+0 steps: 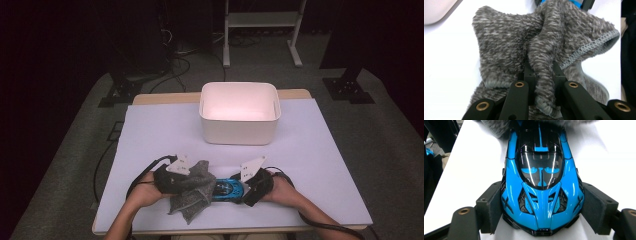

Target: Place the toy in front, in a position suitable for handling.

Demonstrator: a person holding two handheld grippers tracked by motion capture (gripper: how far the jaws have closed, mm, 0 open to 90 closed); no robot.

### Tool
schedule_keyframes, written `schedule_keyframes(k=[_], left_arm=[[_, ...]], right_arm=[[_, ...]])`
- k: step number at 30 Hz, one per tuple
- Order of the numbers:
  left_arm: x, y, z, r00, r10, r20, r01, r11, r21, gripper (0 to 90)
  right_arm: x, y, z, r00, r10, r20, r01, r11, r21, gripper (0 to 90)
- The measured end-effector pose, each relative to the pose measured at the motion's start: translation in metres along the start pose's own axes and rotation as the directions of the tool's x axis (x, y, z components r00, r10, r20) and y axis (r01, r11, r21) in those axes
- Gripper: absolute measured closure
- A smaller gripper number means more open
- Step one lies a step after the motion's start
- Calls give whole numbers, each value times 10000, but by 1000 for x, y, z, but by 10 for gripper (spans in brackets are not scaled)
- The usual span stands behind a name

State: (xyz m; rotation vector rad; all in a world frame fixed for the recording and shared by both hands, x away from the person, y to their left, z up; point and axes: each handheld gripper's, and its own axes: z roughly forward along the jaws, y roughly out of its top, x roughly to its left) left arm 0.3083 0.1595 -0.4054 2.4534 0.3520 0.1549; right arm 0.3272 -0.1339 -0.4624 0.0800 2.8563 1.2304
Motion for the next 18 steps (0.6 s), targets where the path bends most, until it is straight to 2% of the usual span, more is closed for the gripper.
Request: schedule_keyframes(k=[3, 7, 11, 12, 14, 16, 18], left_arm=[[3, -4, -2, 9998, -165, -113, 165, 9999, -7, 802], [6, 0, 3, 9993, -343, 140, 347, 9990, -292, 802], [2, 17, 13, 9991, 33, 420, -22, 9996, -271, 802], [1, 22, 17, 9983, 119, 567, -97, 9992, -389, 802], [-2, 37, 26, 9957, 408, 829, -376, 9985, -392, 802], [-6, 54, 40, 9911, 867, 1013, -851, 9962, -194, 802], [-7, 66, 50, 9870, 1063, 1205, -1048, 9943, -188, 802]], right_arm=[[0, 0, 0, 10000, -6, 6, 6, 10000, -1, 243], [0, 0, 0, 10000, 0, 20, 0, 10000, 29, 243], [0, 1, 0, 10000, -7, 28, 7, 10000, 51, 243], [0, 1, 0, 10000, 21, 24, -21, 10000, 41, 243], [0, 1, 0, 10000, 11, 18, -11, 10000, 60, 243], [1, 1, 0, 10000, 12, 20, -13, 10000, 62, 243], [1, 1, 0, 10000, 53, 30, -53, 10000, 80, 243]])
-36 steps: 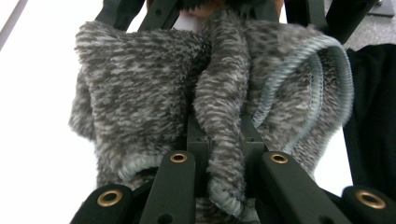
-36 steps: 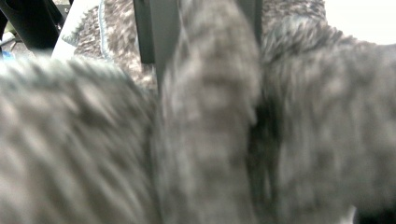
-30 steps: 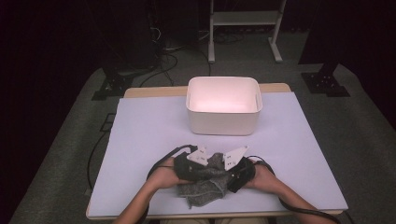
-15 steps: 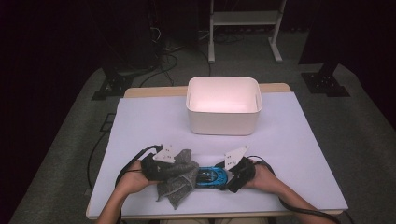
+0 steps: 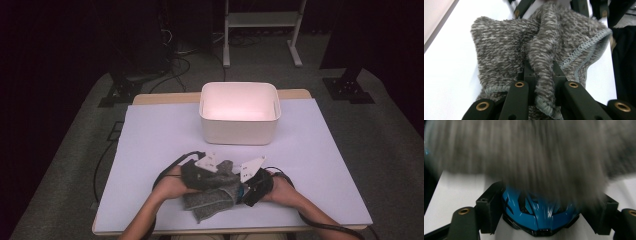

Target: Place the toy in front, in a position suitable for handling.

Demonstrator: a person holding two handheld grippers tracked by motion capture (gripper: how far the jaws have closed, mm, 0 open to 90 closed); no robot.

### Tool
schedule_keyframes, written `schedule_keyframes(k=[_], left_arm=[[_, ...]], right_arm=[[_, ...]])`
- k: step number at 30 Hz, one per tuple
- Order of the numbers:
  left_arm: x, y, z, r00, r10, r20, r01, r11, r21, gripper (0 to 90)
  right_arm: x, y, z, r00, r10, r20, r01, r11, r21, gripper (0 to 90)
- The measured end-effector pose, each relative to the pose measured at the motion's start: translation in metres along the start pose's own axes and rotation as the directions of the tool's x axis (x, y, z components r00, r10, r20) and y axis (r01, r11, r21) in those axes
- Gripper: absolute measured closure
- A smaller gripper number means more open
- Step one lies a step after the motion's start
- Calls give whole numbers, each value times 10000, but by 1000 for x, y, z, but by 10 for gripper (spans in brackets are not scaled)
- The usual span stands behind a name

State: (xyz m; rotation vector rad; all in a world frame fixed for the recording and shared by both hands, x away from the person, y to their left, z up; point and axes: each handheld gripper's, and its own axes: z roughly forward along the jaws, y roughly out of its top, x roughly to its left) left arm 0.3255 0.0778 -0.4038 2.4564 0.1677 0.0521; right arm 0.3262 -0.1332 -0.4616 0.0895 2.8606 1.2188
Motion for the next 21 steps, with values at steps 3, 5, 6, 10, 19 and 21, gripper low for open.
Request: schedule_keyframes(k=[3, 5, 6, 10, 19, 21], left_arm=[[4, 16, 16, 9995, 194, 262, -198, 9997, 155, 802], [5, 23, 24, 9985, 307, 457, -318, 9992, 235, 802], [5, 24, 27, 9981, 363, 500, -376, 9990, 260, 802], [8, 22, 31, 9976, 150, 676, -157, 9998, 103, 802], [8, 4, 8, 9998, -160, 75, 160, 9999, 10, 801], [10, -5, -4, 9991, -295, -313, 300, 9994, 148, 801]], right_arm=[[0, 0, 0, 10000, -9, 3, 9, 10000, -30, 243], [0, 0, 0, 10000, -3, -10, 3, 10000, -44, 243], [0, -1, 0, 10000, 22, -19, -22, 10000, -61, 243], [0, -2, 0, 9999, 73, -73, -74, 9999, -131, 243], [-1, -1, 0, 10000, -21, -14, 21, 9999, -108, 243], [-1, -1, 0, 10000, -31, -16, 31, 9999, -111, 243]])
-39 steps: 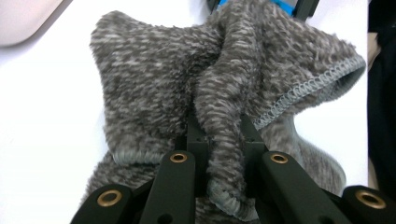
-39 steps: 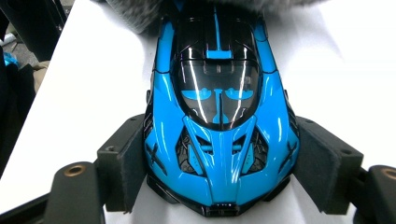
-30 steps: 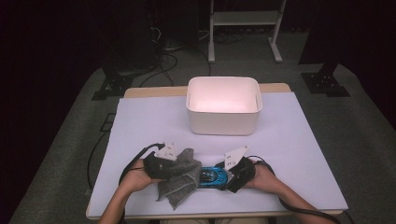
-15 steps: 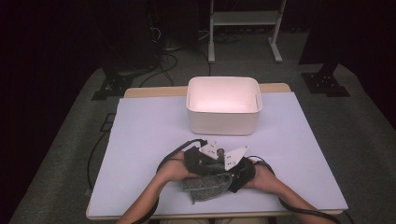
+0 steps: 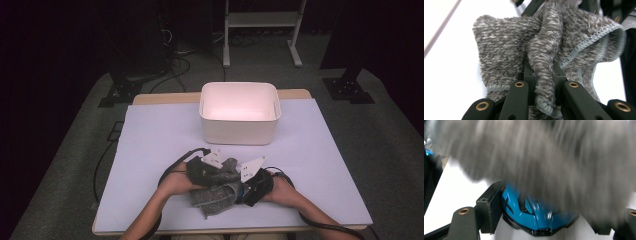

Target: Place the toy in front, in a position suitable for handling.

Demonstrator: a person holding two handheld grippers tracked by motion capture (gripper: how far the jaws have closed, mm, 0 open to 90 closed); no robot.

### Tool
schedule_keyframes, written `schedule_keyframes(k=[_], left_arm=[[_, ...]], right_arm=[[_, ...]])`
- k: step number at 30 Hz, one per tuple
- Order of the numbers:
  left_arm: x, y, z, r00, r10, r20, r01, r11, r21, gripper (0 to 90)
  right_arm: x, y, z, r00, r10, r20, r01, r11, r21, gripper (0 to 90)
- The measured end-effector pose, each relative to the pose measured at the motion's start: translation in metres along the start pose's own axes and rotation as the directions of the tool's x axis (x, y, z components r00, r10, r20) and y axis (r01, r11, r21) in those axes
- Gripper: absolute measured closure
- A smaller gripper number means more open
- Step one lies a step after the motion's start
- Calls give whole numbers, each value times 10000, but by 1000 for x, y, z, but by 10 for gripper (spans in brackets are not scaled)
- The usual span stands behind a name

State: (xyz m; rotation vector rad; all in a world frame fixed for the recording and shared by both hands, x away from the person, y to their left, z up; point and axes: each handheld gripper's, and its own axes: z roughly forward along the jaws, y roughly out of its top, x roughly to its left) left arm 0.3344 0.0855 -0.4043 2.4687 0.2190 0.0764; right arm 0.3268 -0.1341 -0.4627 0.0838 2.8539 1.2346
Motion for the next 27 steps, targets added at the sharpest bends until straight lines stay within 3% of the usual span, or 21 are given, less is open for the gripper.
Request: schedule_keyframes(k=[5, 7, 10, 13, 21, 27], left_arm=[[1, -29, -21, 9972, -438, -601, 459, 9983, 353, 801], [0, -41, -33, 9952, -691, -693, 701, 9975, 120, 801], [-3, -55, -45, 9901, -896, -1083, 918, 9956, 161, 801], [-7, -63, -48, 9887, -1061, -1056, 1074, 9942, 75, 800], [-11, -66, -47, 9896, -1104, -927, 1113, 9938, 51, 800], [-10, -62, -44, 9909, -1024, -869, 1046, 9943, 211, 800]], right_arm=[[0, 0, 0, 10000, 9, -4, -9, 10000, 3, 243], [0, 0, 0, 10000, 8, 2, -8, 10000, 14, 243], [0, 0, 0, 10000, 18, -1, -18, 10000, -6, 243], [0, 0, 0, 10000, 32, 29, -32, 10000, 22, 240], [3, 3, -6, 9997, 230, 104, -232, 9996, 163, 197], [6, -5, -26, 9984, 442, 340, -439, 9990, -93, 207]])
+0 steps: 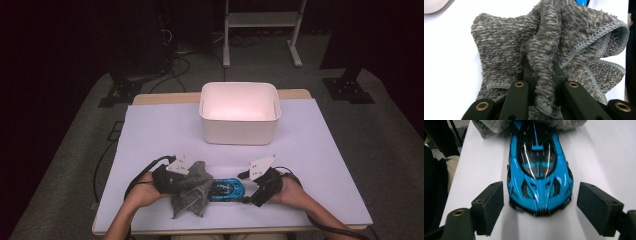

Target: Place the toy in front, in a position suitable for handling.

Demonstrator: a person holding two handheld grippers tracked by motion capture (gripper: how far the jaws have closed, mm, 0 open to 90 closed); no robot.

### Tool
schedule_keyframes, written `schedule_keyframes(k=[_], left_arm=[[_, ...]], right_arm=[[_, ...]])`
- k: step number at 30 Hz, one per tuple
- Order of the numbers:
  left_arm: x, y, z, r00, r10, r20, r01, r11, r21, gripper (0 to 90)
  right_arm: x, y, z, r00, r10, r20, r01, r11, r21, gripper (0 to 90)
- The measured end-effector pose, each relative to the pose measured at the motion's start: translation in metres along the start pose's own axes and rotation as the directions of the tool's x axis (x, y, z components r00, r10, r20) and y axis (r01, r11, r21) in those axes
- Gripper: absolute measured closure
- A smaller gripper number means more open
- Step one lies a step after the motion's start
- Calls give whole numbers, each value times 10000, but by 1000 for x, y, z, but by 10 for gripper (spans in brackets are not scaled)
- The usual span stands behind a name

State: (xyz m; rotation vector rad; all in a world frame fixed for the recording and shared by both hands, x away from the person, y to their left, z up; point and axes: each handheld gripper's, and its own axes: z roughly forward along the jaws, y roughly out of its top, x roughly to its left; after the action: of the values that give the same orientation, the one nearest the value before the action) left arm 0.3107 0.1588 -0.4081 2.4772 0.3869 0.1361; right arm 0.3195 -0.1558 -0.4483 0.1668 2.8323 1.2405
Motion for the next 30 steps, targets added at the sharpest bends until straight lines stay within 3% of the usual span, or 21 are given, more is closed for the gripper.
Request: schedule_keyframes(k=[4, 7, 9, 13, 18, 24, 28, 30], left_arm=[[-4, 8, 2, 9998, 188, 111, -186, 9997, -168, 800], [-12, 21, 6, 9976, 654, 222, -651, 9978, -106, 800], [-17, 34, 11, 9942, 940, 516, -929, 9954, -226, 800], [-29, 63, 37, 9807, 1644, 1054, -1632, 9864, -203, 800], [-37, 94, 69, 9619, 2210, 1611, -2232, 9748, -48, 800], [-31, 98, 81, 9623, 1922, 1925, -1935, 9810, -125, 801], [-30, 94, 75, 9659, 1963, 1691, -1983, 9801, -50, 801], [-28, 86, 66, 9714, 1809, 1541, -1809, 9834, -143, 801]], right_arm=[[1, -7, 7, 9998, -84, 161, 75, 9984, 552, 234], [0, -6, 8, 10000, 36, 75, -39, 9991, 423, 243], [0, -5, 10, 9999, -100, 125, 95, 9992, 395, 243], [3, 0, 14, 9997, -170, 167, 163, 9990, 417, 243], [4, -1, 15, 9996, -163, 221, 155, 9993, 344, 243], [2, -3, 15, 9999, -89, 140, 85, 9996, 251, 243], [2, -2, 15, 9998, -95, 155, 90, 9995, 313, 244], [2, -2, 15, 9997, -174, 160, 170, 9994, 300, 244]])
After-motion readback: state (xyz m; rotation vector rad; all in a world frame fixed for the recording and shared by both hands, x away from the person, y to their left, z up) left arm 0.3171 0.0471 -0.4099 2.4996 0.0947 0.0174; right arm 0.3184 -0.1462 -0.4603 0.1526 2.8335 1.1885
